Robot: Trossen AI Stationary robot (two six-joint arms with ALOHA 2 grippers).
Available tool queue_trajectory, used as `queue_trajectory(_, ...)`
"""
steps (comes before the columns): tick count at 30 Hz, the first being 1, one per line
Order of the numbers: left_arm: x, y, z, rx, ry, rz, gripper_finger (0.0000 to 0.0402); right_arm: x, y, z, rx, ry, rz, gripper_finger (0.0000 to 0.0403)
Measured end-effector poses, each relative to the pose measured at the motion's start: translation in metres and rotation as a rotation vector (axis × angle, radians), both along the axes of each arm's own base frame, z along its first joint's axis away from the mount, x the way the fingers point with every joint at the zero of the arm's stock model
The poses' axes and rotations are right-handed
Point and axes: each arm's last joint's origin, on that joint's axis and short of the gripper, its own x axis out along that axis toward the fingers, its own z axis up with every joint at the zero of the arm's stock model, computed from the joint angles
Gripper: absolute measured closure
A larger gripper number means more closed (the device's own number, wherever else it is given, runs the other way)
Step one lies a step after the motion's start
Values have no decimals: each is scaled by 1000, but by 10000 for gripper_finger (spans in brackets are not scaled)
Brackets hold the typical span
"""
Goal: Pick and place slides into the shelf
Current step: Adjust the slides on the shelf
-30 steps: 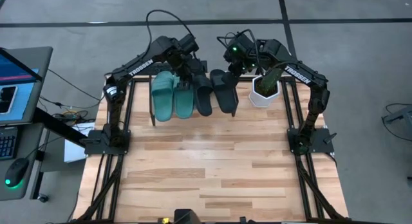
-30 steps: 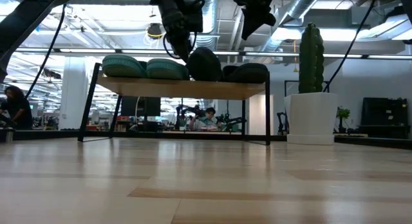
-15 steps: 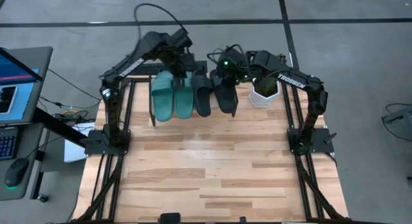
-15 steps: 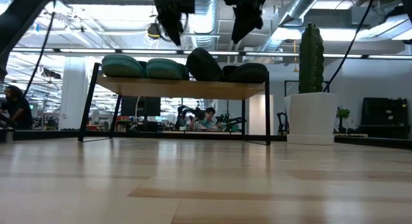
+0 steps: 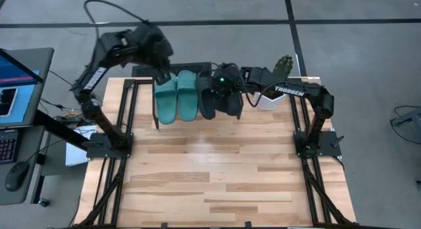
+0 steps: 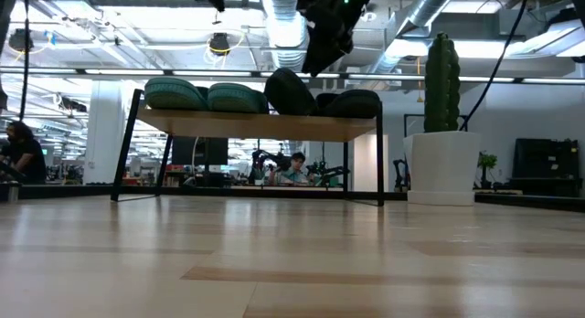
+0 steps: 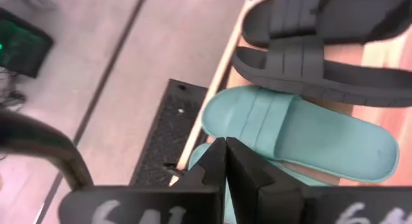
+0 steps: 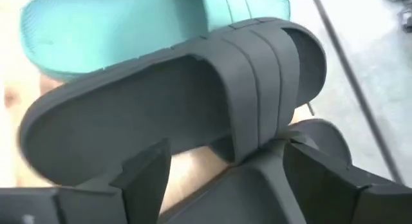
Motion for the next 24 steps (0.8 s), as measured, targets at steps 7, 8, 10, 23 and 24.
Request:
queue_trajectory(7,-23,-22,17,42,-72,45,402,12,-5,-22,-10,30,-14,117)
queue_trajectory(8,-25,-25,19,44,-77,43,401,16,-6,-25,-13,20,-14,117)
queue_trajectory(10,-29,-30,20,44,-78,48,402,20,-7,-33,-16,40,-18,117)
queue_trajectory(23,-31,-38,20,61,-53,53,401,33,2,-41,-295,162,-129,382)
queue_trajectory(24,-31,-38,20,62,-52,52,401,34,4,-39,-297,153,-125,385)
